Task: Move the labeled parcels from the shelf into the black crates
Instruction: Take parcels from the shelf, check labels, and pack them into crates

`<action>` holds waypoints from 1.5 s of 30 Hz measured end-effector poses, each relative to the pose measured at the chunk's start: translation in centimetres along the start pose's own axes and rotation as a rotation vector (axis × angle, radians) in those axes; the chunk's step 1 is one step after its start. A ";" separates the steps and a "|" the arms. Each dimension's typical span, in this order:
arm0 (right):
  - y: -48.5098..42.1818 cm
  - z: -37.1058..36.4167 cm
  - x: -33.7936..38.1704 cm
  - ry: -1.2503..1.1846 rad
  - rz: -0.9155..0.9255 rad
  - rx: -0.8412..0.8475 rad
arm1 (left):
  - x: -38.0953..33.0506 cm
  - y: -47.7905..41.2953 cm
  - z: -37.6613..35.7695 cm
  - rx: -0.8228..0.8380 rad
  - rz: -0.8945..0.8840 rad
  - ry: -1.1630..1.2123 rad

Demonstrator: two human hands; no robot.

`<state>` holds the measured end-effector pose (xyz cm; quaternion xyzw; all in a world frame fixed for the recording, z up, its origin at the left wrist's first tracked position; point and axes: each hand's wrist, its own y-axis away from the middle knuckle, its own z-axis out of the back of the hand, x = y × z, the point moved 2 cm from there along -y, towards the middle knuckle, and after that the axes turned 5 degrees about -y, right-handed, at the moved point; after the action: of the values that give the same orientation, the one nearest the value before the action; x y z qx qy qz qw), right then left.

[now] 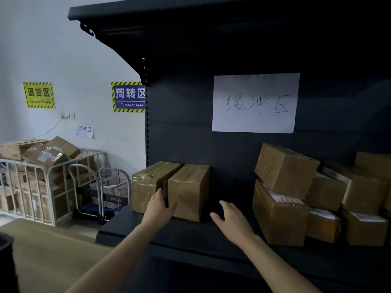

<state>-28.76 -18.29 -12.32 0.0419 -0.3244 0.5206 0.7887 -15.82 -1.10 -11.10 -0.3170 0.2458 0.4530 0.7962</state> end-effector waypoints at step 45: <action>-3.1 -0.4 -4.6 -0.569 -0.212 -0.200 | -1.7 -3.8 -3.5 -0.002 -0.057 0.190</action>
<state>-27.08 -23.14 -14.34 0.1418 -0.5754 0.3686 0.7162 -13.64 -6.07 -11.23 -0.3664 0.3106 0.3981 0.7815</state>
